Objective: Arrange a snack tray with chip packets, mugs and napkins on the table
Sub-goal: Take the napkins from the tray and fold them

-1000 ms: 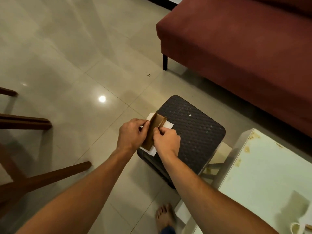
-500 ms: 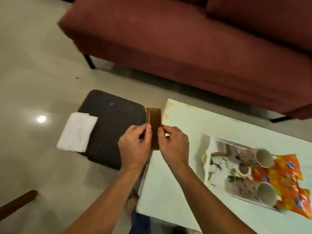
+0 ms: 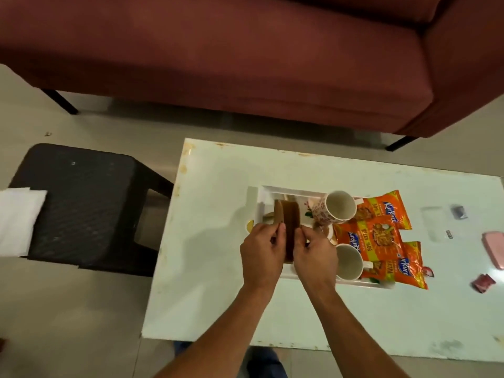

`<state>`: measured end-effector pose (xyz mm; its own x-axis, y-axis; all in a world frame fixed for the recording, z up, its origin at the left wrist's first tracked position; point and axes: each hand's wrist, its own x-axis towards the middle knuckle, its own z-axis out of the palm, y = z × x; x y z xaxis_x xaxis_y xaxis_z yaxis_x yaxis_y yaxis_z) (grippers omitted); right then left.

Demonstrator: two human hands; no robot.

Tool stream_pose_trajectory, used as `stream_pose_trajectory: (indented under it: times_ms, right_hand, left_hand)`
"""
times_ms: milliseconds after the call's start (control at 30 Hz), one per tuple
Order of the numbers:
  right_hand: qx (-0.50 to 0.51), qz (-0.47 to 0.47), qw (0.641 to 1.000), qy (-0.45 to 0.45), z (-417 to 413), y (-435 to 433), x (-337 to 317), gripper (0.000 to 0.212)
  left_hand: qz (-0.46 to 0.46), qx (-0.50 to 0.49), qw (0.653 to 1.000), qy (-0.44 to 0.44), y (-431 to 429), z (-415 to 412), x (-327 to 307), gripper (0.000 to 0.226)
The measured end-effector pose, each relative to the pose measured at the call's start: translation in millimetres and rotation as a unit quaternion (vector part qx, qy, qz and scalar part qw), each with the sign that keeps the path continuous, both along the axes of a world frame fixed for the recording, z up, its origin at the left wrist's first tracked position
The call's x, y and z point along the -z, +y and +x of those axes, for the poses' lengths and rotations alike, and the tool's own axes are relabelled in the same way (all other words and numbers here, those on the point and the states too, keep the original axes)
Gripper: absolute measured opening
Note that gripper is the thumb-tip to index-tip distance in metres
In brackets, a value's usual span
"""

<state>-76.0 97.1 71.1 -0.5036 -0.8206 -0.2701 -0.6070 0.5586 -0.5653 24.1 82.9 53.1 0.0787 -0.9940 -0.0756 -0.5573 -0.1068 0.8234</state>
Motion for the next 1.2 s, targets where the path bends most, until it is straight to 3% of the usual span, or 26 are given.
stream_pose_trajectory:
  times_ms: [500, 700, 767, 933, 1033, 1100, 1200]
  right_hand:
    - [-0.005, 0.018, 1.000, 0.015, -18.9, 2.0, 48.8, 0.027]
    - [-0.022, 0.035, 0.999, 0.004, -19.7, 0.0, 45.4, 0.028]
    - [-0.028, 0.036, 0.998, 0.038, -21.1, -0.8, 33.8, 0.031]
    - [-0.010, -0.108, 0.990, 0.086, 20.8, -4.6, -9.9, 0.043]
    - [-0.069, -0.140, 0.987, 0.021, 95.1, -27.0, -24.2, 0.035]
    - [-0.111, -0.106, 0.986, -0.066, 156.7, -45.6, -26.8, 0.023]
    - [-0.168, -0.017, 0.966, -0.197, 259.9, -71.4, -18.9, 0.023]
  left_hand:
    - [0.031, 0.020, 0.999, -0.039, -7.8, -19.7, 47.8, 0.024]
    - [0.029, 0.028, 0.999, -0.014, -6.1, -15.7, 47.1, 0.028]
    - [0.008, 0.018, 1.000, 0.002, -7.9, -7.6, 39.2, 0.029]
    - [-0.073, -0.097, 0.992, 0.039, -19.9, 57.0, 9.7, 0.032]
    - [-0.117, -0.179, 0.977, 0.004, -34.3, 139.5, 1.0, 0.023]
    - [-0.120, -0.240, 0.963, -0.027, -44.8, 202.8, -2.7, 0.017]
    - [-0.088, -0.319, 0.941, -0.067, -53.7, 306.5, -2.0, 0.017]
